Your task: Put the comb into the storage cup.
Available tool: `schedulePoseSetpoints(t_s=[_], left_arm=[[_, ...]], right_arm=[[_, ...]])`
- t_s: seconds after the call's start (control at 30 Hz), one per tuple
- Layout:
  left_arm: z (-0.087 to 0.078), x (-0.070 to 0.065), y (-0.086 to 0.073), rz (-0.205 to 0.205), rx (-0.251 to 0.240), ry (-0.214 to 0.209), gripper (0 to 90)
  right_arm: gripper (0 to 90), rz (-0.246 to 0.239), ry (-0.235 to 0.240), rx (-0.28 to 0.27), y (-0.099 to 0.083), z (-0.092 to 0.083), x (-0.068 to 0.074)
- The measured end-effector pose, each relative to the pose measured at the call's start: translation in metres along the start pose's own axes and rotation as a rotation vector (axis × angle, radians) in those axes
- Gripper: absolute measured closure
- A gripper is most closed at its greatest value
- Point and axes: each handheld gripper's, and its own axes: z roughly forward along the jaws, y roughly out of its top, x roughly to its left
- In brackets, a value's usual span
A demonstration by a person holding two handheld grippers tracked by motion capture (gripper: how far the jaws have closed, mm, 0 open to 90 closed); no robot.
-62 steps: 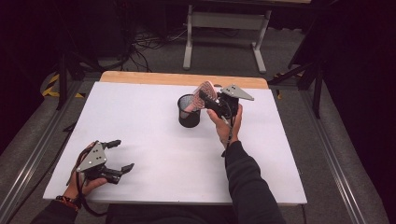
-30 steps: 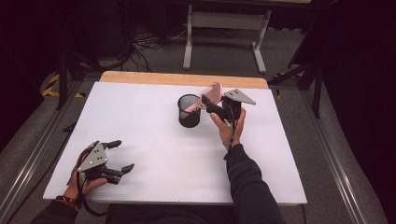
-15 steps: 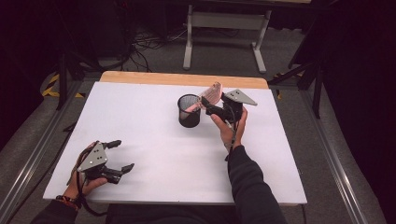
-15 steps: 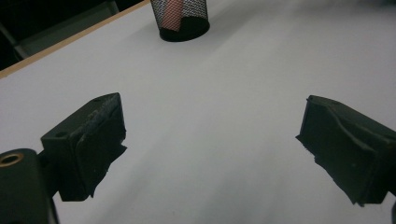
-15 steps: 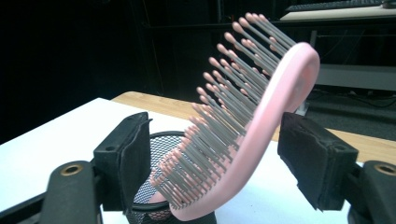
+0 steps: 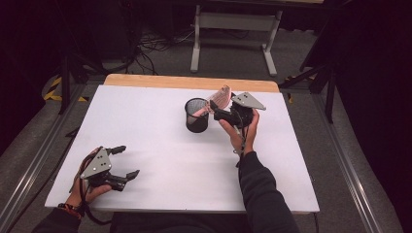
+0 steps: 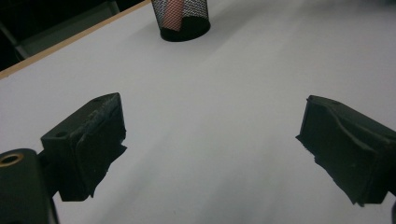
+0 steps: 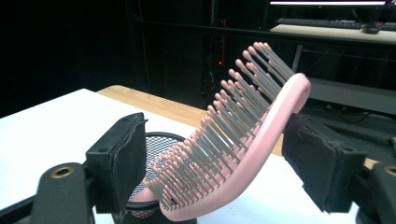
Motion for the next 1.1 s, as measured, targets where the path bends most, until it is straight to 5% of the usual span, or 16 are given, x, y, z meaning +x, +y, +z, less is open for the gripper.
schedulePoseSetpoints(t_s=[0.4,1.1], left_arm=[[0.000,0.000,0.000,-0.001,0.005,0.001,8.0],[0.000,0.000,0.000,-0.004,0.002,-0.001,8.0]], right_arm=[[11.9,-0.046,-0.038,-0.021,0.005,-0.004,0.005],[1.3,-0.074,-0.009,-0.055,0.012,-0.010,0.012]])
